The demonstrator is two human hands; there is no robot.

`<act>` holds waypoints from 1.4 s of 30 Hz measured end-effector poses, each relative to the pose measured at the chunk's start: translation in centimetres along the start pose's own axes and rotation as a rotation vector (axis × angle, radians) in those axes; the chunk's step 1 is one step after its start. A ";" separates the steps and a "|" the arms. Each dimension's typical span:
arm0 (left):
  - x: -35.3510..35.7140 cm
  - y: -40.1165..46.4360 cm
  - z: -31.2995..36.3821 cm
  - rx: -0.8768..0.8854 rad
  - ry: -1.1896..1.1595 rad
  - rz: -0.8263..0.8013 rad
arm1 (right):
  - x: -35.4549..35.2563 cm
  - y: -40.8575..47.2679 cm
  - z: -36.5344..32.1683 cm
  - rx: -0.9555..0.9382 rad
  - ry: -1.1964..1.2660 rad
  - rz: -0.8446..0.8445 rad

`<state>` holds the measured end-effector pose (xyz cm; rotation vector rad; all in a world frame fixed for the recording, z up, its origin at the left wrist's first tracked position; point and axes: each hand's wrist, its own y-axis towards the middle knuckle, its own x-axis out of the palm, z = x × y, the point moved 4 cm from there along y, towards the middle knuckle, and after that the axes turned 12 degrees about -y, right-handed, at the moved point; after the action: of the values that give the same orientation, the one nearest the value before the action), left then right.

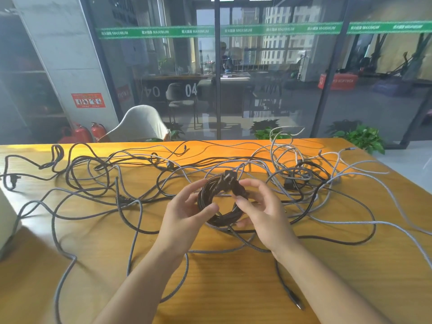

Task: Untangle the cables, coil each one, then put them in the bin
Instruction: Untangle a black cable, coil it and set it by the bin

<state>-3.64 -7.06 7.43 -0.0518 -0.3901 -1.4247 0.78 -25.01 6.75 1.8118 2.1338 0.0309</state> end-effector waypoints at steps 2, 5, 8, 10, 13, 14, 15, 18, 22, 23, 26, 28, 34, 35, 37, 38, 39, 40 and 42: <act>0.3 -0.2 -0.1 0.026 0.089 -0.007 | 0.5 -0.1 0.2 -0.018 -0.051 -0.077; 0.7 -0.3 -0.5 0.076 0.215 -0.018 | 1.1 -0.5 0.5 -0.022 -0.108 -0.110; 0.9 -0.2 -0.7 0.110 0.290 -0.042 | 1.3 -0.5 0.5 -0.053 -0.158 -0.042; 1.0 -0.3 -0.8 0.108 0.345 -0.063 | 1.5 -0.4 0.5 -0.044 -0.176 -0.015; 1.0 -0.3 -1.1 0.096 0.378 -0.065 | 1.8 -0.4 0.6 -0.037 -0.196 -0.009; 0.9 -0.3 -1.1 0.097 0.386 -0.062 | 1.7 -0.4 0.5 -0.035 -0.210 0.004; 0.9 -0.4 -1.0 0.099 0.389 -0.065 | 1.7 -0.3 0.4 -0.028 -0.213 0.019; 1.2 -0.5 -0.8 0.109 0.380 -0.077 | 1.7 -0.2 0.2 0.025 -0.170 0.034; 1.7 -0.7 -0.4 0.127 0.336 -0.108 | 1.5 -0.2 0.4 0.133 -0.030 0.002; 1.7 -0.7 -0.4 0.132 0.333 -0.122 | 1.5 -0.2 0.5 0.164 0.004 -0.012; 1.7 -0.7 -0.4 0.121 0.344 -0.154 | 1.5 -0.5 0.9 0.203 0.040 -0.001; 1.8 -0.7 -0.6 0.081 0.345 -0.164 | 1.5 -0.7 0.7 0.156 0.007 0.032; 2.4 -1.1 -0.7 0.004 0.302 -0.187 | 1.3 -0.9 0.2 0.044 -0.200 0.048; 2.4 -1.2 -0.7 -0.003 0.300 -0.182 | 1.4 -0.9 0.3 0.033 -0.217 0.050; 2.2 -1.1 -0.8 -0.031 0.296 -0.190 | 1.5 -0.9 0.5 0.010 -0.257 0.060; 2.0 -1.0 -0.8 -0.051 0.296 -0.205 | 1.5 -0.8 0.6 -0.002 -0.273 0.071; 1.8 -0.9 -0.8 -0.068 0.293 -0.222 | 1.5 -0.8 0.5 -0.015 -0.282 0.083; 1.6 -0.8 -0.8 -0.075 0.287 -0.239 | 1.5 -0.8 0.4 -0.036 -0.300 0.095; 1.6 -0.8 -0.7 -0.043 0.281 -0.234 | 1.7 -1.0 0.0 -0.078 -0.340 0.109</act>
<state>-4.13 -8.88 7.03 0.1623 -0.1358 -1.6454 -0.34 -23.59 6.12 1.7444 1.7744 -0.1544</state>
